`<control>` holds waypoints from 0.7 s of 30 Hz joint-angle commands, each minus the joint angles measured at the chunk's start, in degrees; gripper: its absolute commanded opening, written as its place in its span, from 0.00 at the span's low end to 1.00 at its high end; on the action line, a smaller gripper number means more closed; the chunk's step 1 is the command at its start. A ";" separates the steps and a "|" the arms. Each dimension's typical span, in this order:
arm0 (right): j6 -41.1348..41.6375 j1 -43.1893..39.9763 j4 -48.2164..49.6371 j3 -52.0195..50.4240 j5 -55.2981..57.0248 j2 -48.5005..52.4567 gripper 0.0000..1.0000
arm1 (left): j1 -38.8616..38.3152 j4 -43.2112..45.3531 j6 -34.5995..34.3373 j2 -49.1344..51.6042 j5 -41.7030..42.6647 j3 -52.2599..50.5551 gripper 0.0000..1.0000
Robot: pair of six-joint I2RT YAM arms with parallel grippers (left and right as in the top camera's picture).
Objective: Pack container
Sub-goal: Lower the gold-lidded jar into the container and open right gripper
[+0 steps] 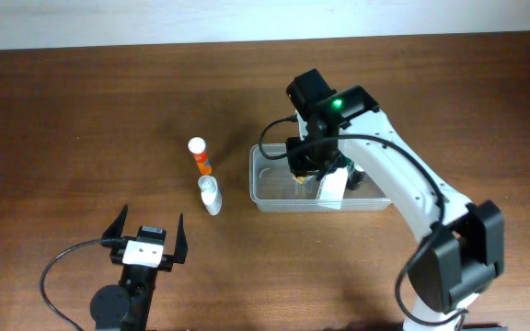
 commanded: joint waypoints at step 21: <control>0.24 0.59 3.91 0.87 5.95 8.33 0.33 | 0.13 -0.22 0.68 -0.39 0.59 -0.20 0.99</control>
